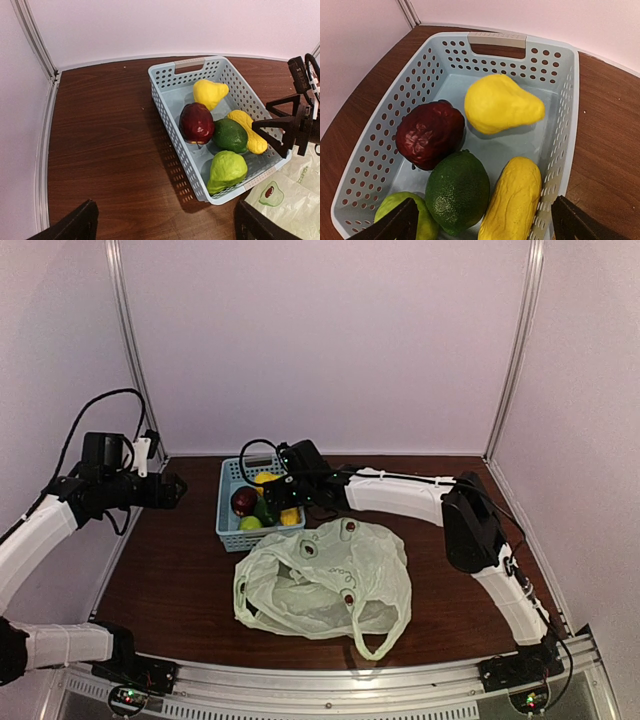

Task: Untie the knot of the plastic bag and take out the fruit
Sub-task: Place the fake fruit in the bin, then reset both arms

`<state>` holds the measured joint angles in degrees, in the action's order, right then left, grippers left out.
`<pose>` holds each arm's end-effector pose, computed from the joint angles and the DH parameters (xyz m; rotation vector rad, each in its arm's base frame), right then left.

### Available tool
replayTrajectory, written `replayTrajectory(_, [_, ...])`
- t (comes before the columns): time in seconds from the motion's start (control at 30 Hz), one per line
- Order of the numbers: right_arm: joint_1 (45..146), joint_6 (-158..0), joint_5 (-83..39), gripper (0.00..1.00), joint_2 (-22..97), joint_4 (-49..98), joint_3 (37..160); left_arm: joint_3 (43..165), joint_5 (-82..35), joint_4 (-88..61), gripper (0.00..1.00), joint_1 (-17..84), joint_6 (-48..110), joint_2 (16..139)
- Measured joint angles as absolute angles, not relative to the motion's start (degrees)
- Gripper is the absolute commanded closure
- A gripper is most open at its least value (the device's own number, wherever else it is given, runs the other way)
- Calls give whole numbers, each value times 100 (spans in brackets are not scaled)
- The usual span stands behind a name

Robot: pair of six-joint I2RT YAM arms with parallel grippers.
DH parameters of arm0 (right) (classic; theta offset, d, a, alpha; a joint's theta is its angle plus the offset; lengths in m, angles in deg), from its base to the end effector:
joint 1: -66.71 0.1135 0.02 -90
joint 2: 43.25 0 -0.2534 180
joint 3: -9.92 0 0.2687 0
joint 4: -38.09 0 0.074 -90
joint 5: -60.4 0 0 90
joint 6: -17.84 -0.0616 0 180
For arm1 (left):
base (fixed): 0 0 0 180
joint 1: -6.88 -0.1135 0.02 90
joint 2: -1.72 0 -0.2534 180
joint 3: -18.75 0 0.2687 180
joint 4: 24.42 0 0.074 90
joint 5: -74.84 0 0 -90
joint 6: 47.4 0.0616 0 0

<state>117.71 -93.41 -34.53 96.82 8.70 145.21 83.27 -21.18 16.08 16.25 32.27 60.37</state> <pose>0.3780 0.4584 0.1777 -0.5240 2.1714 0.6199 0.2621 -0.0498 0.2805 0.0420 2.1877 -0.3096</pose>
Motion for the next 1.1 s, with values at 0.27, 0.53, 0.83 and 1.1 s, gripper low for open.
replayTrajectory(0.27, [11771, -9341, -3442, 6, 9457, 1016, 14129, 8318, -2107, 1601, 3, 1625, 3225, 5888])
replayTrajectory(0.53, [11771, -9361, -3496, 4, 7719, 1493, 12287, 8279, -2064, 1590, 3, 1623, 3225, 5748])
replayTrajectory(0.83, [11262, -9468, -3715, 1, 5947, 1860, 10344, 8275, -2597, 1527, 3, 996, 3209, 5838])
replayTrajectory(1.1, [9881, -9599, -3765, 1, 4681, 1790, 8265, 8259, -3039, 1474, 3, -143, 3104, 5888])
